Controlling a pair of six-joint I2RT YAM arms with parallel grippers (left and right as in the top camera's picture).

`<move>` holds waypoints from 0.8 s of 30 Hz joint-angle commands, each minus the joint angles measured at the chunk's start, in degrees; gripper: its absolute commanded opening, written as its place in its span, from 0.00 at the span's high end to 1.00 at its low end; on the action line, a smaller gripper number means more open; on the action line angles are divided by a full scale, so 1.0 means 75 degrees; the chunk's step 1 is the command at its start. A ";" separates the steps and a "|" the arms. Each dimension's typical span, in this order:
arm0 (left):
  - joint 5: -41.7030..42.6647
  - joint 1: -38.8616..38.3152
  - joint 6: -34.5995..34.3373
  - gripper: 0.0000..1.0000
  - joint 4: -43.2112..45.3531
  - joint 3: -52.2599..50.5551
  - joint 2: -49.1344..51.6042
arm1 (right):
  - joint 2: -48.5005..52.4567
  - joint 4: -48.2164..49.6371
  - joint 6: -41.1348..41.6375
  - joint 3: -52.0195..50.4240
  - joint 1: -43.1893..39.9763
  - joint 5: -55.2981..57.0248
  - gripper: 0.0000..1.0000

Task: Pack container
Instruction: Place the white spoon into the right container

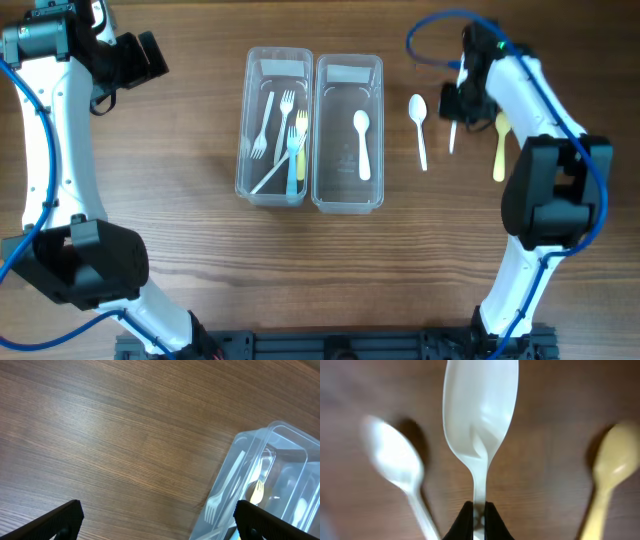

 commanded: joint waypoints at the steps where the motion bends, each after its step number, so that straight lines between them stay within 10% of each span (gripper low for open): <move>1: 0.0009 0.0012 -0.0070 0.00 0.0009 0.0093 0.0090 | -0.0673 -0.0396 0.0029 0.1070 0.0242 -0.0778 0.96; 22: 0.0006 0.0012 -0.0070 0.00 -0.0090 0.0090 0.0090 | -0.0274 -0.0256 0.0644 0.0606 0.3433 -0.0711 0.96; 24: 0.0006 0.0015 -0.0070 0.00 -0.0117 0.0090 0.0090 | -0.0175 -0.0160 0.0597 0.0586 0.3433 -0.0711 0.80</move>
